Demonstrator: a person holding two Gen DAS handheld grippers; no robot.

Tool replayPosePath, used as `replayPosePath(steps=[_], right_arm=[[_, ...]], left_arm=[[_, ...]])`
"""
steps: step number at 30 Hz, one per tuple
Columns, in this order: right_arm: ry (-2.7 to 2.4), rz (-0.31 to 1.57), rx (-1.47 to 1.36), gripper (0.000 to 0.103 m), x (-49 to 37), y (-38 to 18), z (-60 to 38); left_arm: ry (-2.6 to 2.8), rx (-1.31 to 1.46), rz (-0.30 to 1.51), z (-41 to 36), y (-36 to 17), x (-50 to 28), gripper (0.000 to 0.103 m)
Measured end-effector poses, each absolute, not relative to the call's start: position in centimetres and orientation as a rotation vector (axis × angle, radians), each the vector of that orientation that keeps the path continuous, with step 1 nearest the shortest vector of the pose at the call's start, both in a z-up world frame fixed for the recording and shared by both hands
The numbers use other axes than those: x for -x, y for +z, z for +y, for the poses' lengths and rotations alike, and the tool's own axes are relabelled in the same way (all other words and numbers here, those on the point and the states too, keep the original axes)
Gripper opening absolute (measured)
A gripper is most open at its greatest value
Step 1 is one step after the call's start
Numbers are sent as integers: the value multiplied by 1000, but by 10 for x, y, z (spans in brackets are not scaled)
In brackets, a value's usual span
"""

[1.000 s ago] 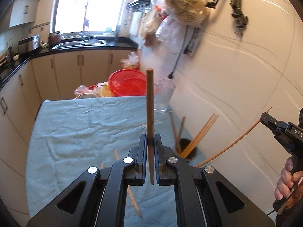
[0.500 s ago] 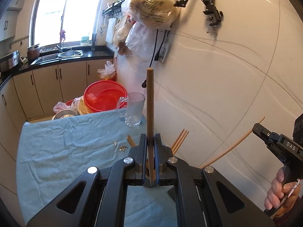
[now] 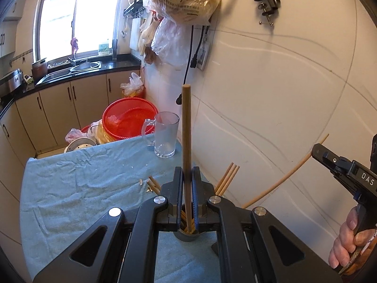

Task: Organize utensils
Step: 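Lower both chopsticks into the black cup and open both tools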

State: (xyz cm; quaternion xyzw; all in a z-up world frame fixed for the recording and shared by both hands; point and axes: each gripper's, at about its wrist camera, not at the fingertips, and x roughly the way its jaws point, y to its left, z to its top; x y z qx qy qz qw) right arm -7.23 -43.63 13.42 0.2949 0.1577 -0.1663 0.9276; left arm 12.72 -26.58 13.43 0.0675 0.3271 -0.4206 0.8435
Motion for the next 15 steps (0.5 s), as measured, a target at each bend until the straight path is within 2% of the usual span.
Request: replayPosePath(steps=[15], right_arm=[[-336, 443, -564, 6, 27, 94, -441]], left_arm=[[-857, -172, 730, -285, 98, -139, 7]])
